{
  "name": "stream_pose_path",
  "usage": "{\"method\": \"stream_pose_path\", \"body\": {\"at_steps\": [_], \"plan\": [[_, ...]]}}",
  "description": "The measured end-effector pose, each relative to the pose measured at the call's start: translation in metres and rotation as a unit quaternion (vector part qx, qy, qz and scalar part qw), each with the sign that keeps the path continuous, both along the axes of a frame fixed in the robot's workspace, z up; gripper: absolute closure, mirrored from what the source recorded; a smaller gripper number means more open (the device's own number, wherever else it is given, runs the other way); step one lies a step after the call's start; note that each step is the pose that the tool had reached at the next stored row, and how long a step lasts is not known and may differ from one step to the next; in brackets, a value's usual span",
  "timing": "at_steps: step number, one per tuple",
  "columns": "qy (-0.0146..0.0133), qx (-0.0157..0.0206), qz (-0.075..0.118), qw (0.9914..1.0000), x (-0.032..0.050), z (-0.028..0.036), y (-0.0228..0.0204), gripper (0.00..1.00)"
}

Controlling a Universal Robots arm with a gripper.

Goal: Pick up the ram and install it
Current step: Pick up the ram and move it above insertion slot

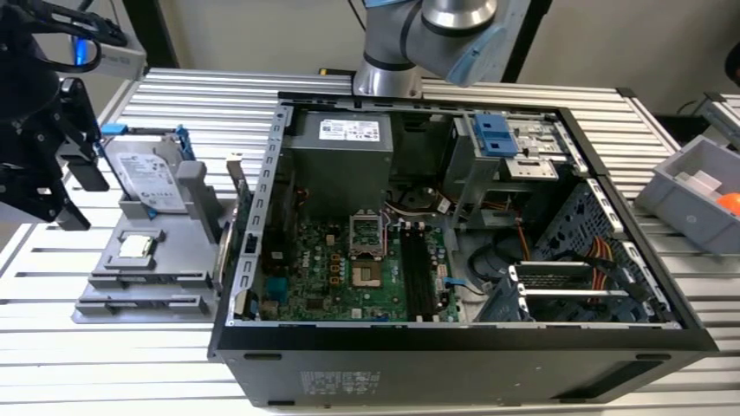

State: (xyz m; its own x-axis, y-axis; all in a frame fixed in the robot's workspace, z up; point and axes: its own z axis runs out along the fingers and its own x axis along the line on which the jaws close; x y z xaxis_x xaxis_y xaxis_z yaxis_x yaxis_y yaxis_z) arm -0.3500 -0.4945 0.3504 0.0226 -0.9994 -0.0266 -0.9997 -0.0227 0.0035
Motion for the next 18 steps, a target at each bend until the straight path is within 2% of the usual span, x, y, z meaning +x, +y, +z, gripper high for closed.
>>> {"method": "stream_pose_path", "body": {"at_steps": [18], "plan": [[0.0013,-0.0005,0.0,1.0,0.0,-0.0111,-0.0001,0.0]]}}
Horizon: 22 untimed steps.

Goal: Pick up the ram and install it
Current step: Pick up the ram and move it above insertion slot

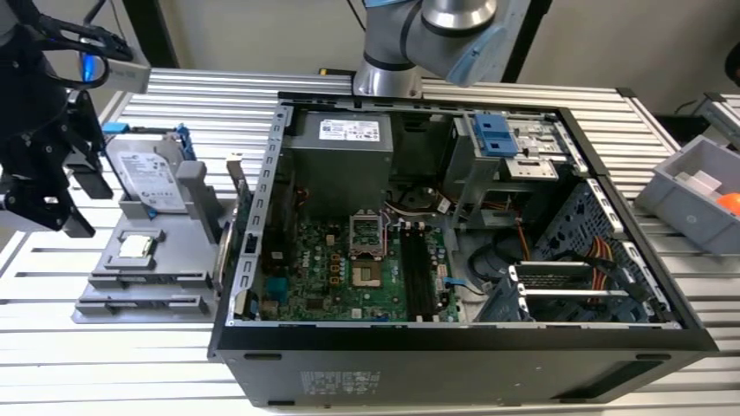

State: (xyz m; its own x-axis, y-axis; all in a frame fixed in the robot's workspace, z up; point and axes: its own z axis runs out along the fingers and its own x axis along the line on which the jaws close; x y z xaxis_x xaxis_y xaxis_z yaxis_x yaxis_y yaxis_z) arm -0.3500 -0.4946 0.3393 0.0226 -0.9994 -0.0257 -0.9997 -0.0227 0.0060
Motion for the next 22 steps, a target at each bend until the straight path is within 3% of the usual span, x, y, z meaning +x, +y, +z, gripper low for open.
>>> {"method": "stream_pose_path", "body": {"at_steps": [22], "plan": [[0.0004,-0.0001,0.0,1.0,0.0,-0.0163,-0.0013,0.0]]}}
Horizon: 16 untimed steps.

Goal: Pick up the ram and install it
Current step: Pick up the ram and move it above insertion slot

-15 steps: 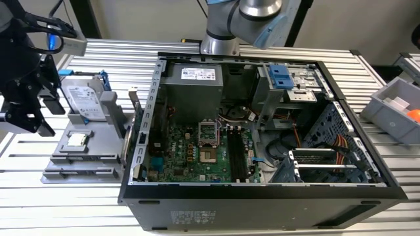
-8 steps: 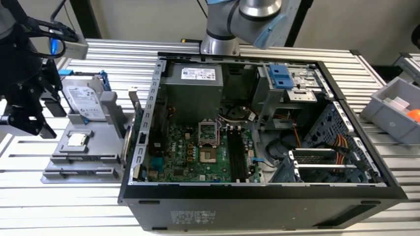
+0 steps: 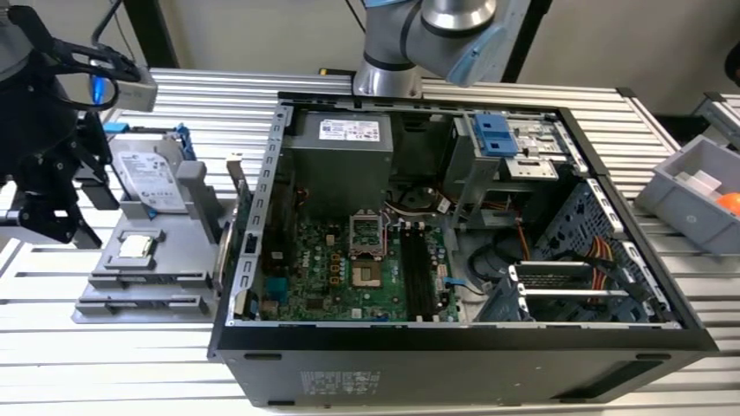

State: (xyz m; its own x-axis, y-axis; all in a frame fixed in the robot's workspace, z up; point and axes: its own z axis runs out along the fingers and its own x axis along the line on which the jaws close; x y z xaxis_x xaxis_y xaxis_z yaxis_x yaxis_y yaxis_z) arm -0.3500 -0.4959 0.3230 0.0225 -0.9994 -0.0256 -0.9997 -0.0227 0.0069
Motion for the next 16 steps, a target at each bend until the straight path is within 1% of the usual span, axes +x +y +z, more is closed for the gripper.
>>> {"method": "stream_pose_path", "body": {"at_steps": [16], "plan": [[0.0005,-0.0001,0.0,1.0,0.0,-0.0102,-0.0031,0.0]]}}
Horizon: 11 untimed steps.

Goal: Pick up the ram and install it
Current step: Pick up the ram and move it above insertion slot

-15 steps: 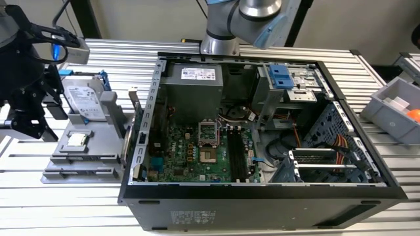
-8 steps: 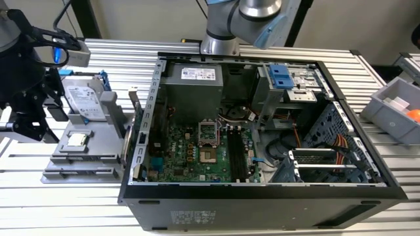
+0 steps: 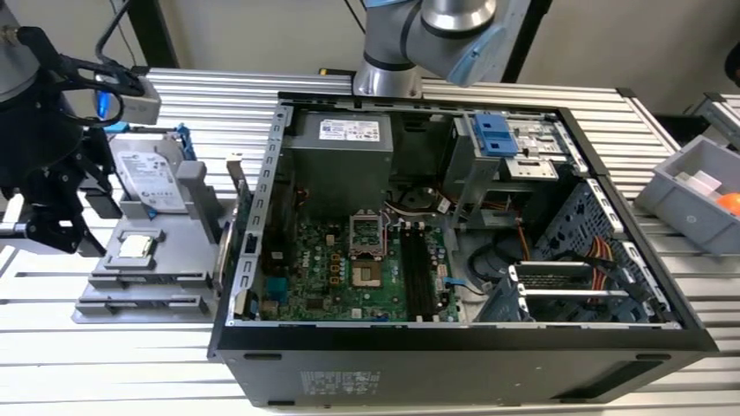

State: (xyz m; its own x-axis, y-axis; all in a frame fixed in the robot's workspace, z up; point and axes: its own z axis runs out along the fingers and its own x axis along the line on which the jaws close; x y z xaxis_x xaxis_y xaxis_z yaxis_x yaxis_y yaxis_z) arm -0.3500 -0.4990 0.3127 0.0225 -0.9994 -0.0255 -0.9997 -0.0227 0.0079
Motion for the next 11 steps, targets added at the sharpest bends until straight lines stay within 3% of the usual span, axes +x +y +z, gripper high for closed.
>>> {"method": "stream_pose_path", "body": {"at_steps": [11], "plan": [[0.0001,0.0,0.0,1.0,0.0001,-0.007,-0.002,0.0]]}}
